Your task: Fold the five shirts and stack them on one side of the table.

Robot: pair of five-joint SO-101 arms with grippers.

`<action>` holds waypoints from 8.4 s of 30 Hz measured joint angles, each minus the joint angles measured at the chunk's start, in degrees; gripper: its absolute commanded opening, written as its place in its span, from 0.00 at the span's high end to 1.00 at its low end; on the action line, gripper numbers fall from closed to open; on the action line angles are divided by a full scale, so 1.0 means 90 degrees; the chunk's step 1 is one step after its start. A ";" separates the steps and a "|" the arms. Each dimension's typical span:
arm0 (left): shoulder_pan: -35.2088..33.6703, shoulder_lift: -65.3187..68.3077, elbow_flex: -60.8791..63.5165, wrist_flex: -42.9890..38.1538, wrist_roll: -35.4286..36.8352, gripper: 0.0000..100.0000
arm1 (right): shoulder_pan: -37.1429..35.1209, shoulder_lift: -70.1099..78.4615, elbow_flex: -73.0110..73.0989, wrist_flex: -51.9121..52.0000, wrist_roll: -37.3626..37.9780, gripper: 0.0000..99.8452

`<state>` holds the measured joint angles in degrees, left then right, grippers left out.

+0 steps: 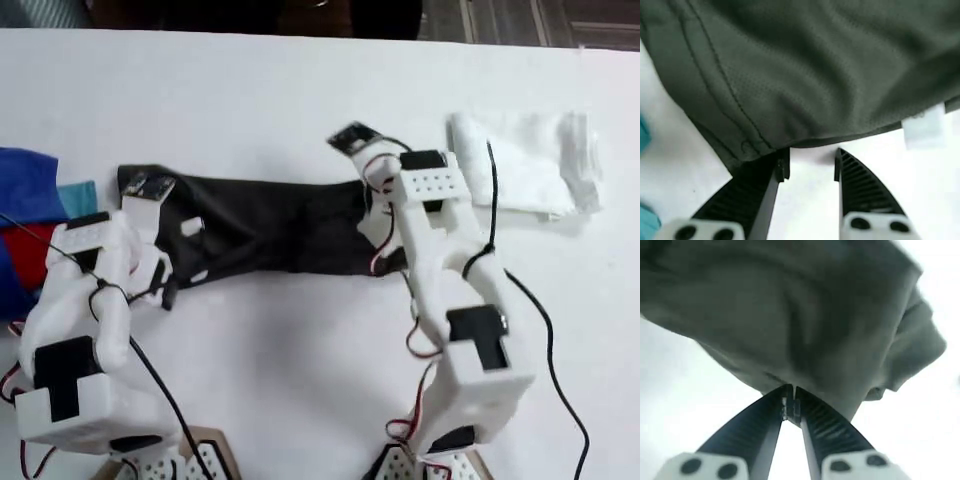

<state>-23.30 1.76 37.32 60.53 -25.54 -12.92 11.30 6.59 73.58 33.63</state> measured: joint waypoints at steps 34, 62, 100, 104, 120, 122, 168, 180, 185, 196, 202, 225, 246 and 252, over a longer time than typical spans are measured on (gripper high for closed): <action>-0.2139 -0.0244 -0.2842 0.2501 0.0020 0.84 | -0.2940 0.2940 -0.3204 0.0908 -0.2481 0.98; 0.0127 -0.0234 -0.1074 0.0694 0.0391 0.84 | -0.0684 0.0987 -0.4855 0.2354 -0.2462 0.98; -0.0830 -0.0186 -0.3087 0.1289 0.0176 0.84 | 0.0225 0.1162 -0.3692 0.1719 -0.1944 0.98; -0.0274 0.0313 -0.3009 0.0635 0.0674 0.84 | 0.0225 0.1162 -0.3692 0.1739 -0.1944 0.98; -0.0869 0.2168 -0.3673 -0.0147 0.1006 0.84 | 0.0225 0.1162 -0.3692 0.1895 -0.1944 0.98; -0.0899 0.2168 -0.3995 0.0264 0.1006 0.84 | 0.0225 0.1162 -0.3692 0.1895 -0.1944 0.98; 0.0166 0.6418 -0.9280 0.4562 0.2237 0.97 | 0.0821 -0.0899 -0.2911 0.2637 -0.1250 0.98; 0.0107 0.5949 -0.8811 0.4571 0.2198 0.97 | 0.1915 -0.3897 0.2491 -0.0059 -0.0762 0.98; -0.0391 0.4806 -0.7580 0.4571 0.1690 0.97 | 0.2755 -0.4337 0.4835 -0.2110 -0.1114 0.98; -0.1348 0.3223 -0.6183 0.4571 0.0762 0.97 | 0.3096 -0.4073 0.6476 -0.3946 -0.1114 0.98; -0.0537 0.2559 -0.5744 0.4562 0.1201 0.97 | 0.3087 -0.4083 0.6623 -0.4210 -0.1114 0.98; 0.4630 0.1094 -0.7258 0.4278 0.2657 0.97 | 0.3087 -0.4083 0.6701 -0.4230 -0.1114 0.98; 0.5363 0.5841 -1.2376 0.4425 0.2716 0.86 | 0.3087 -0.4083 0.6701 -0.4327 -0.1368 0.98; 0.5363 0.5841 -1.2552 0.4542 0.2696 0.72 | 0.3087 -0.4083 0.6701 -0.4327 -0.1368 0.98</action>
<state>24.97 54.33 -75.65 101.41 -1.27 14.86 -25.45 66.90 34.64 21.32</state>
